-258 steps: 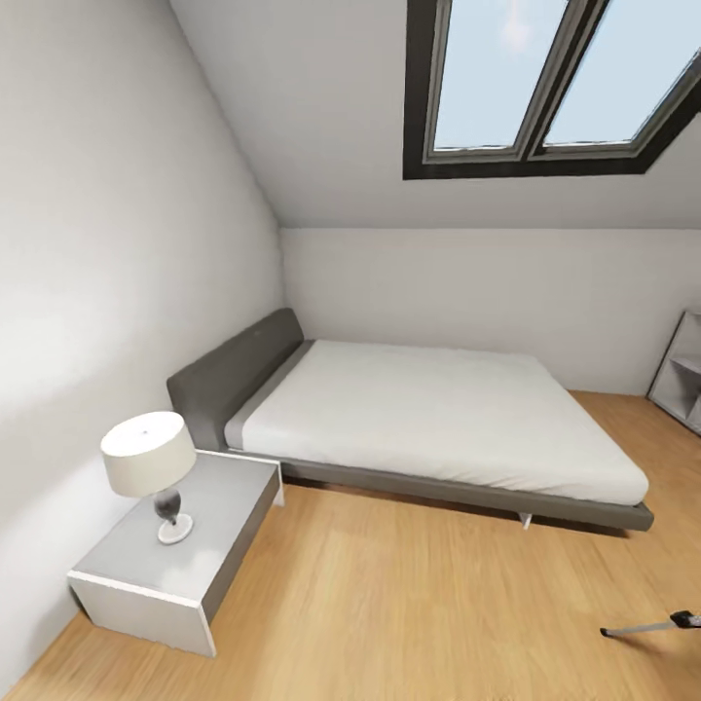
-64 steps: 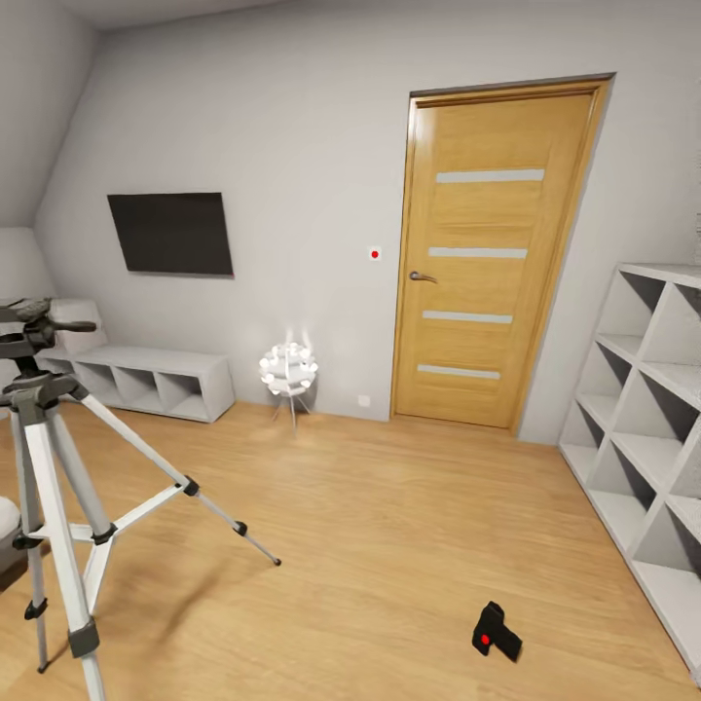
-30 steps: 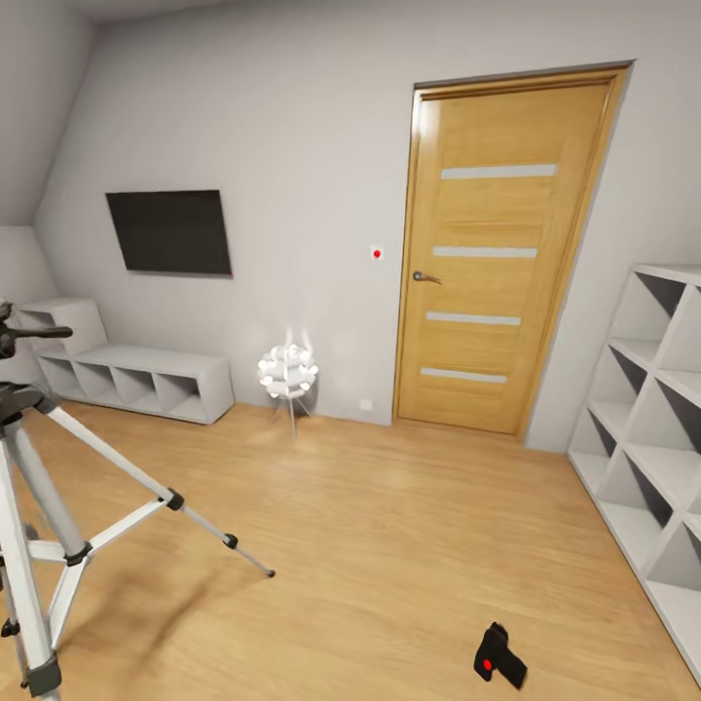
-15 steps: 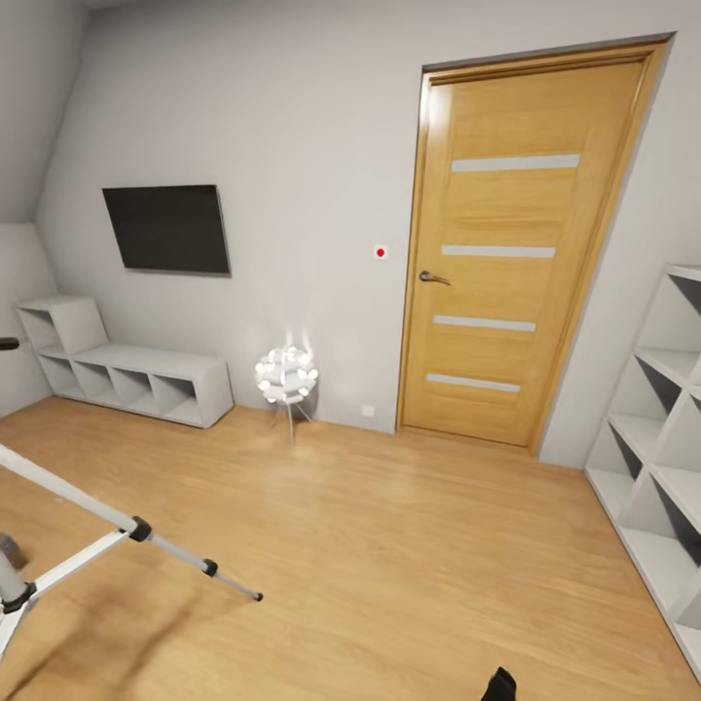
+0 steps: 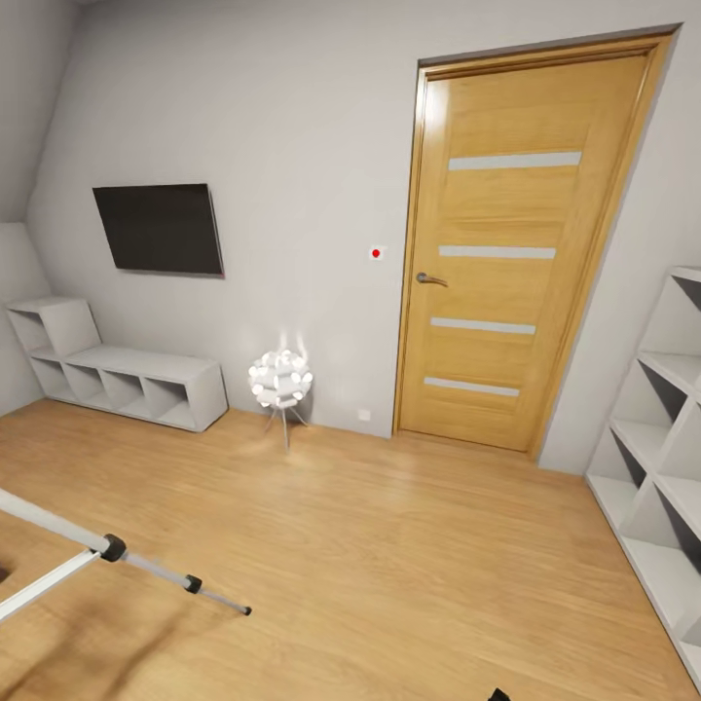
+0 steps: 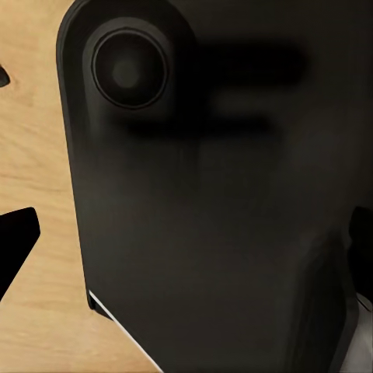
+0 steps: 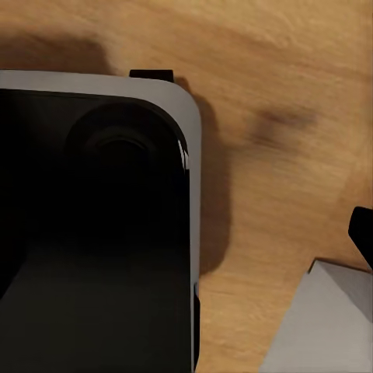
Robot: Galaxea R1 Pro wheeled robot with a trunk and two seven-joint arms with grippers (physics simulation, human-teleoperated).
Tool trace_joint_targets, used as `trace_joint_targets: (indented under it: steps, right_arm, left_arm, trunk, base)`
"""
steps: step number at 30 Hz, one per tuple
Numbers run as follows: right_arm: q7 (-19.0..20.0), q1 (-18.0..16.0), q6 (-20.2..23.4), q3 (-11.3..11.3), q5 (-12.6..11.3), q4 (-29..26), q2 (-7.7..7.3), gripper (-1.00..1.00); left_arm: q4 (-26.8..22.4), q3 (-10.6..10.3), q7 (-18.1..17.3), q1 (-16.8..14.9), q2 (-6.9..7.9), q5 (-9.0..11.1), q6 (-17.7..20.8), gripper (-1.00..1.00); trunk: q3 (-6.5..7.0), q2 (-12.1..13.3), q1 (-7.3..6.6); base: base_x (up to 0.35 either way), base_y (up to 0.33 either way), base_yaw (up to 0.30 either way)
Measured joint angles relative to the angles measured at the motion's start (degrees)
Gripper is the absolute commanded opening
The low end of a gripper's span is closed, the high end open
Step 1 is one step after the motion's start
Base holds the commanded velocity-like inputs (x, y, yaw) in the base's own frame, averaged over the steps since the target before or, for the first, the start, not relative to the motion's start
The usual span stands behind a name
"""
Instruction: Attach the digital camera to the camera tripod in the bedroom.
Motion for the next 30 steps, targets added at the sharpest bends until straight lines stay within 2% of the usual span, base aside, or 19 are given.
trace_joint_targets:
  steps: [9, 25, 30]
  right_arm:
    - [0.0, 0.0, 0.0, -0.01, 0.0, 0.0, 0.0, 1.0]
    - [0.0, 0.0, 0.0, 0.02, 0.0, 0.0, 0.0, 1.0]
    - [0.0, 0.0, 0.0, 0.01, 0.0, 0.0, 0.0, 1.0]
  left_arm:
    - [0.0, 0.02, 0.0, 0.01, 0.0, 0.0, 0.0, 1.0]
    - [0.0, 0.02, 0.0, 0.0, 0.0, 0.0, 0.0, 1.0]
    - [0.0, 0.0, 0.0, 0.0, 0.0, 0.0, 0.0, 1.0]
  trunk:
    - [0.0, 0.0, -0.01]
    - [0.0, 0.0, -0.03]
    - [0.0, 0.0, -0.01]
  base:
    - [0.073, -0.004, 0.0]
    - [0.303, 0.0, 0.0]
    - [0.157, 0.0, 0.0]
